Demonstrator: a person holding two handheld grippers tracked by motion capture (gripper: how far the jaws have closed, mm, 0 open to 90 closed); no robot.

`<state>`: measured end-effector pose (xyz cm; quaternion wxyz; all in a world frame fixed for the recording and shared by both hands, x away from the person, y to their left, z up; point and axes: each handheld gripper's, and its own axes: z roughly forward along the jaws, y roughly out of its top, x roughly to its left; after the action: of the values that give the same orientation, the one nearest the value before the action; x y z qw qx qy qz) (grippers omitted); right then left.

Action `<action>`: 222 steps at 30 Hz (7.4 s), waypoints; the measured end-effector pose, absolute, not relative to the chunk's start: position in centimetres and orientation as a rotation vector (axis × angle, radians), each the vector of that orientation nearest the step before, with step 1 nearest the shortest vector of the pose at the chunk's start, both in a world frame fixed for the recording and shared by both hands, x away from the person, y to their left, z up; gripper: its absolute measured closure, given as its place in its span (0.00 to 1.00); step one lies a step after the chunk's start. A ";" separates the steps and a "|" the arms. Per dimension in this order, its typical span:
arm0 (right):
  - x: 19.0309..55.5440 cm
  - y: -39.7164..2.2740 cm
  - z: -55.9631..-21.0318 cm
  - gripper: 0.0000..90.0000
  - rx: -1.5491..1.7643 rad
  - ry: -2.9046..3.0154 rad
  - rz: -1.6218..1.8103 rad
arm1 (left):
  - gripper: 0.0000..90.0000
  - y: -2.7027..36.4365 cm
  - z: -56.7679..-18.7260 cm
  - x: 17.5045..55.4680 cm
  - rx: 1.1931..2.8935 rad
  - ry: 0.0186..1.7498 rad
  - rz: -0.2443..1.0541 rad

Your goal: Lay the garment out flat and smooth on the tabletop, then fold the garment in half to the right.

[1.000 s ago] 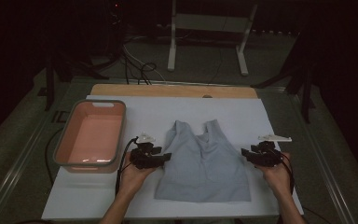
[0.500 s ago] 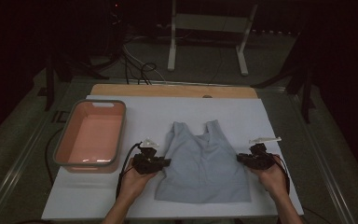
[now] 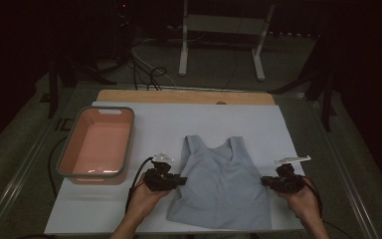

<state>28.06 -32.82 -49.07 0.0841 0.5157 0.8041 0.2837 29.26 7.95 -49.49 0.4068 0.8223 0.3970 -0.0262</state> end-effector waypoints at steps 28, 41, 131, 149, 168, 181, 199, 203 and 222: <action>27.5 -32.3 -48.6 0.67 1.495 2.219 0.888 | 0.37 10.4 -48.4 28.1 1.955 1.086 0.109; 26.8 -32.3 -48.5 0.22 1.484 2.114 1.024 | 0.22 10.4 -48.6 27.5 1.907 1.141 0.149; 26.7 -29.8 -48.4 0.19 1.379 2.144 1.021 | 0.88 10.8 -46.8 26.7 1.823 1.186 -0.155; 26.8 -29.8 -48.5 0.19 1.375 2.151 1.020 | 0.88 5.1 -45.9 27.9 1.885 1.050 -0.236; 26.7 -29.9 -48.5 0.19 1.379 2.151 1.020 | 0.88 -0.8 -46.8 28.9 1.955 0.989 -0.298; 26.7 -29.9 -48.6 0.20 1.378 2.153 1.024 | 0.86 -3.8 -47.5 29.5 1.983 0.944 -0.300; 26.5 -29.6 -48.3 0.20 1.362 2.152 1.050 | 0.36 -2.6 -46.7 29.9 1.953 0.902 -0.211; 26.4 -29.4 -48.2 0.20 1.357 2.160 1.074 | 0.29 -1.9 -46.4 29.9 1.967 0.918 -0.140; 26.0 -26.4 -48.4 0.59 1.270 2.355 1.165 | 0.21 2.8 -46.7 30.2 1.957 1.025 0.024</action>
<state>26.02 -26.36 -48.36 0.1116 0.4325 0.8019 0.3967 30.15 2.78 -46.69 0.4493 0.7914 0.4143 0.0098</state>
